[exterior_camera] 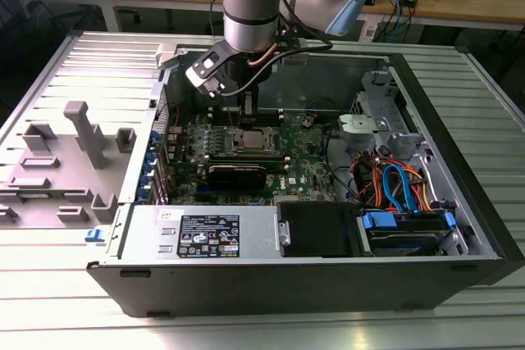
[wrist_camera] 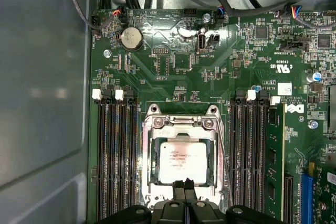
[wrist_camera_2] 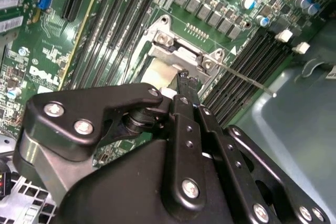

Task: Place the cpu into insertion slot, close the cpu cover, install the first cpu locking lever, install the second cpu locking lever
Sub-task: 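Close the cpu cover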

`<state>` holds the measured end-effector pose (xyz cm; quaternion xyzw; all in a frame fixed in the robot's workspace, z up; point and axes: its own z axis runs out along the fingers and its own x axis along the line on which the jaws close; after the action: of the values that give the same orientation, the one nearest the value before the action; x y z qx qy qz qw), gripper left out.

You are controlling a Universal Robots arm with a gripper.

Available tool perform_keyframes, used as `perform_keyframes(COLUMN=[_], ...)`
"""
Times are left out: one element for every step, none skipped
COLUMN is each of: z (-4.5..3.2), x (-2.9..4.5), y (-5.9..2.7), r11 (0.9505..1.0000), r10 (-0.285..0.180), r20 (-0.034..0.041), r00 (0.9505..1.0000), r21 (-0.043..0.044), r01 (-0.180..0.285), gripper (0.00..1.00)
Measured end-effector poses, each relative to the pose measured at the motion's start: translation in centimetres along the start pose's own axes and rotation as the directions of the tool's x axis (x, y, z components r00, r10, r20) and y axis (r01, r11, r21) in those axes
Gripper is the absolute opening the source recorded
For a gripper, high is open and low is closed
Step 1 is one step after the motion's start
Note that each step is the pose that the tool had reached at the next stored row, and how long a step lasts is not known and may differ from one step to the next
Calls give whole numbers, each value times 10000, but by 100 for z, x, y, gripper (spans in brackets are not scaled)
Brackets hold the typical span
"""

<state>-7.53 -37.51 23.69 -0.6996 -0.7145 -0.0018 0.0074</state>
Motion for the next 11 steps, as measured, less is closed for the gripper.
perform_keyframes(z=[9, 22, 35, 60, 80, 96, 121, 141, 167, 182, 191], x=[-1, -1, -1, -1, -1, -1, -2, -2, -2, -2, -2], y=[0, 0, 0, -1, -4, -4, -4, -8, -22, -38, -48], r11=[10000, 10000, 10000, 10000, 10000, 10000, 10000, 10000, 10000, 10000, 10000], r10=[-1, -1, -1, 0, 2, 1, -1, 2, 0, 0, 0], r20=[0, 1, 1, 0, 0, 0, 0, 0, 0, 1, 2], r00=[10000, 10000, 10000, 10000, 10000, 10000, 10000, 10000, 10000, 10000, 10000], r21=[0, 1, 1, 0, 0, 0, 1, 0, 0, 0, 1], r01=[1, 1, 1, 0, -2, -1, 1, -2, 0, 0, 0], gripper=[11, 11, 11, 11, 11, 11, 11, 11, 11, 11, 11])
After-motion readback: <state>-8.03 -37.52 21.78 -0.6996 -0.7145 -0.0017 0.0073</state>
